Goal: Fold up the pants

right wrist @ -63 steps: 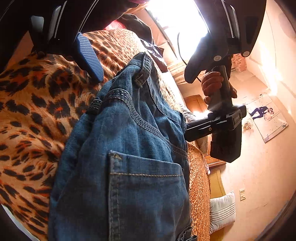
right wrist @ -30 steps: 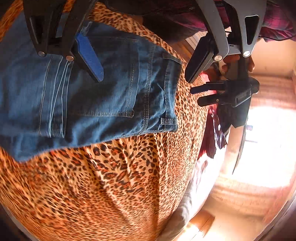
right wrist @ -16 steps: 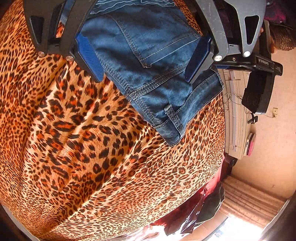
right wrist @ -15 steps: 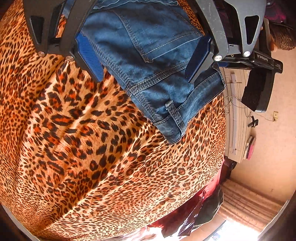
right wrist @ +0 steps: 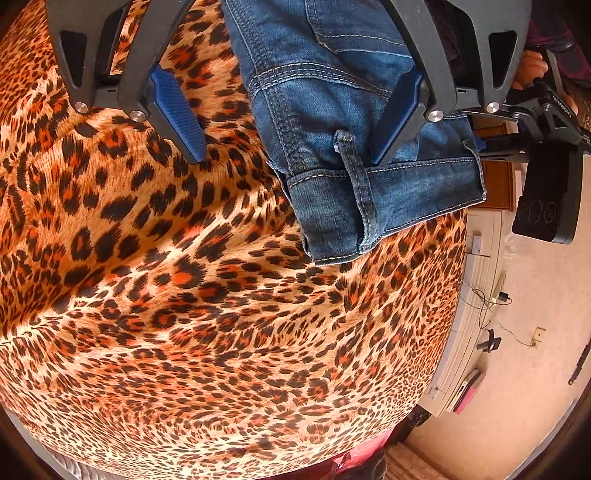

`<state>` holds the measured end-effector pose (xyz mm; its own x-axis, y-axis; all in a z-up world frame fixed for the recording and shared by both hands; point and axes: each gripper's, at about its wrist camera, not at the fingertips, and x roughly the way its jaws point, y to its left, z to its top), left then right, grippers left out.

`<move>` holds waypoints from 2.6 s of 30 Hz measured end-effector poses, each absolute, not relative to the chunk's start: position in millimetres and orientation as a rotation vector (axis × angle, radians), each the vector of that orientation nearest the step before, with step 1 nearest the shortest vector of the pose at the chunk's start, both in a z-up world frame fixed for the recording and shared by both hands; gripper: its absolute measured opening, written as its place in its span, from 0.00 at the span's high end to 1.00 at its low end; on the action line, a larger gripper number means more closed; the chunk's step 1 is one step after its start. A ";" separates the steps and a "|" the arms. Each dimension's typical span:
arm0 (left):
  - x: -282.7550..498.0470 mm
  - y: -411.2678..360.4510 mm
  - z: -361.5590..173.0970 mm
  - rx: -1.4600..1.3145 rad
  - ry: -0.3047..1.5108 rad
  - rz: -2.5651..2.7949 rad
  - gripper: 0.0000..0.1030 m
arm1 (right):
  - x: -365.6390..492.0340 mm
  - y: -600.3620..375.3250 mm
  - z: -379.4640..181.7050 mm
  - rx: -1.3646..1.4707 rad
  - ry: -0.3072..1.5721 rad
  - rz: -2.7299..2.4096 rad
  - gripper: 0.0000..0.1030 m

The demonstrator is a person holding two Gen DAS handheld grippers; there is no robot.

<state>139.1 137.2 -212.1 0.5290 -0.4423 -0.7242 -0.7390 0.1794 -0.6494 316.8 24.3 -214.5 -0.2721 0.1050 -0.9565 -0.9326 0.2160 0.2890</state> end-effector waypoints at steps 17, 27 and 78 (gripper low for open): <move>148.2 151.0 -241.9 -1.595 1.088 0.241 0.80 | 273.8 41.8 -220.1 -0.918 1.379 1.278 0.60; 162.2 131.5 -177.3 -1.326 1.094 0.210 0.84 | 243.8 15.9 -161.8 -0.828 1.258 1.287 0.84; 248.2 -43.8 -90.2 -0.239 1.521 -0.361 0.30 | 152.4 -454.9 -114.5 0.586 1.225 0.417 0.32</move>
